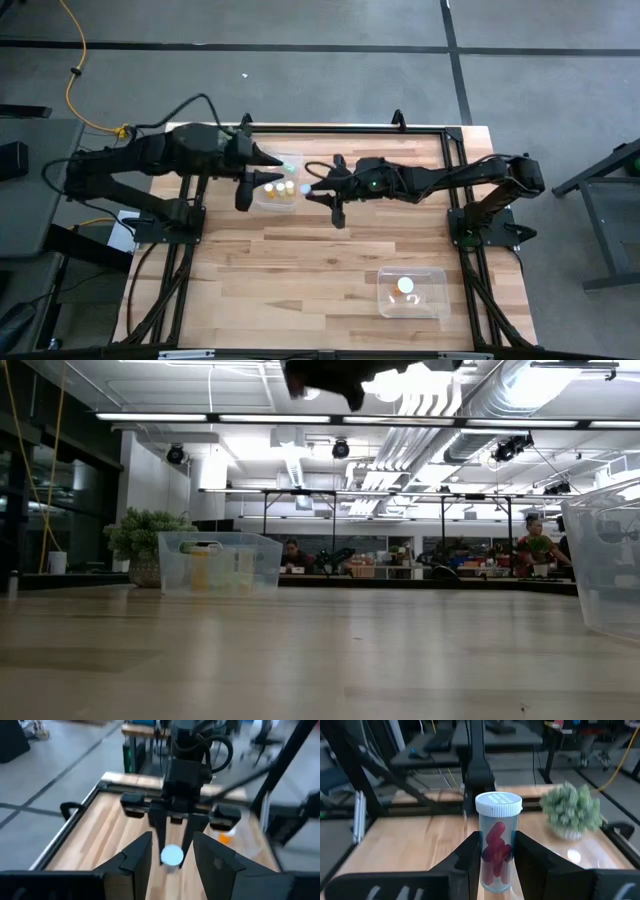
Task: Pick and place medicine bottles into bin by pill shape (circle, oval)
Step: Put the blue capsule bottle into the bottom transparent bin
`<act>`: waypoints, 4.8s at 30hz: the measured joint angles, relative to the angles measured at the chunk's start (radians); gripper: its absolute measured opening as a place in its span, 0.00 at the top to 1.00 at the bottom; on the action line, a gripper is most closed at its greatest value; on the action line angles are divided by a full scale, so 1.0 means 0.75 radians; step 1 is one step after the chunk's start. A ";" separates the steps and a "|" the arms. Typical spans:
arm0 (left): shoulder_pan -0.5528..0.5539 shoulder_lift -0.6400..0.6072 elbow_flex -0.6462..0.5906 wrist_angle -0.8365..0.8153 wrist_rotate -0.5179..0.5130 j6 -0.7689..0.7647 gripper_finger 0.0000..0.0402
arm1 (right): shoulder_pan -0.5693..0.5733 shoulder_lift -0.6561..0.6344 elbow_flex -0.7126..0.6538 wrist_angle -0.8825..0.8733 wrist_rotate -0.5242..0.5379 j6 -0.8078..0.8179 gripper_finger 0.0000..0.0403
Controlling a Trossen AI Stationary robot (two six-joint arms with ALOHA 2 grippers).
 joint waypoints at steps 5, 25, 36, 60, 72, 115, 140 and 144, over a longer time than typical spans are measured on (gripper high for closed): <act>-0.031 -0.155 -0.356 0.375 -0.011 -0.160 0.67 | 0.000 0.000 0.081 0.000 -0.039 -0.033 0.78; -0.126 -0.044 -0.823 1.206 -0.109 -0.204 0.67 | 0.001 0.000 0.183 0.034 -0.105 0.037 0.78; -0.126 0.028 -0.823 1.418 -0.119 -0.188 0.67 | 0.001 0.000 0.183 0.081 -0.105 0.071 0.78; -0.127 0.028 -0.823 1.413 -0.131 -0.151 0.77 | 0.001 0.001 0.183 0.080 -0.105 0.084 0.78; -0.127 0.028 -0.822 1.390 -0.148 -0.140 0.77 | 0.000 -0.004 0.183 0.074 -0.104 0.078 0.60; -0.104 0.405 -0.822 1.138 -0.002 -0.249 0.78 | -0.047 -0.009 0.179 -0.665 -0.158 0.081 0.33; -0.104 0.405 -0.822 1.166 -0.008 -0.235 0.78 | -0.030 0.081 0.179 -0.591 -0.155 0.186 0.33; -0.104 0.405 -0.822 1.165 -0.008 -0.236 0.78 | -0.030 0.080 0.179 -0.575 -0.156 0.190 0.40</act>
